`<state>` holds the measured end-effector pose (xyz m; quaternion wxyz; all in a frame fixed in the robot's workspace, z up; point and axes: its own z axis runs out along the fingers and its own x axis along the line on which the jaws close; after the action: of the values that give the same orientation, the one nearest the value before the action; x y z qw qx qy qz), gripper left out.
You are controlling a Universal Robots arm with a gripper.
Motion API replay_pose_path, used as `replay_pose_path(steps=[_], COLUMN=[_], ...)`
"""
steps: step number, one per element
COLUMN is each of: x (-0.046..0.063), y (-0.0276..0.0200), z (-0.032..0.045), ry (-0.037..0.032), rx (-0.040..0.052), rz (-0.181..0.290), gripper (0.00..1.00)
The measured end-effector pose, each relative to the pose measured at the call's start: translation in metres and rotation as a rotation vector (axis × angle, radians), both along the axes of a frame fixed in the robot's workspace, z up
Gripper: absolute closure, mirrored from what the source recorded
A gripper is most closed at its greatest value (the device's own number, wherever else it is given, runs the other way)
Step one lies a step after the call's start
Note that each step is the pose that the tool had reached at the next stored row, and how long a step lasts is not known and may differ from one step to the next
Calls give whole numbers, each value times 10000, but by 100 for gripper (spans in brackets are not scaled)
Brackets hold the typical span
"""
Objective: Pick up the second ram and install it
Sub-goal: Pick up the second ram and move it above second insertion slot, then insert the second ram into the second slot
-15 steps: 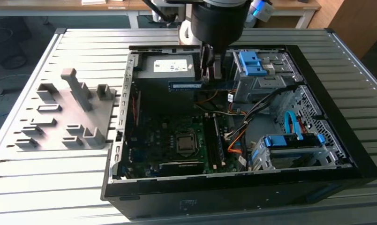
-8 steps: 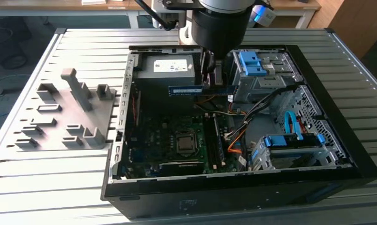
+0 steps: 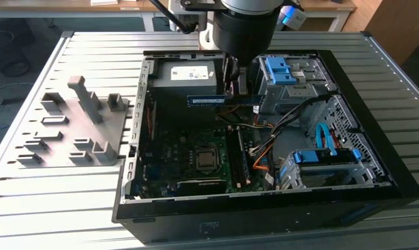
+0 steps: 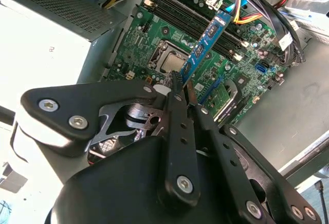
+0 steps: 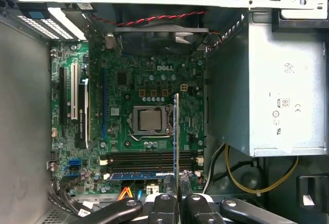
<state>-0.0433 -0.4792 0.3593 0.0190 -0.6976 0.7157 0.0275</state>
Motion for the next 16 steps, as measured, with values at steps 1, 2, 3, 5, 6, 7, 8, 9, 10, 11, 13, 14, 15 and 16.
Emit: replay_pose_path(steps=[1,2,3,5,6,7,8,9,10,11,13,14,15,16], x=[0,0,0,0,0,0,0,0,0,0,0,0,0,0], y=[0,0,0,0,0,0,0,0,0,0,0,0,0,0], z=[0,0,-1,-1,-1,-1,-1,-1,-1,-1,-1,-1,-2,-2], ry=[0,0,0,0,0,0,-1,-1,-1,0,0,0,-1,-1], rx=[1,1,1,0,0,1,1,2,1,2,1,0,1,2], rz=[0,0,0,17,62,143,271,448,628,824,1183,1364,1543,1723], gripper=[86,86,86,86,86,86,86,86,86,86,86,86,86,86])
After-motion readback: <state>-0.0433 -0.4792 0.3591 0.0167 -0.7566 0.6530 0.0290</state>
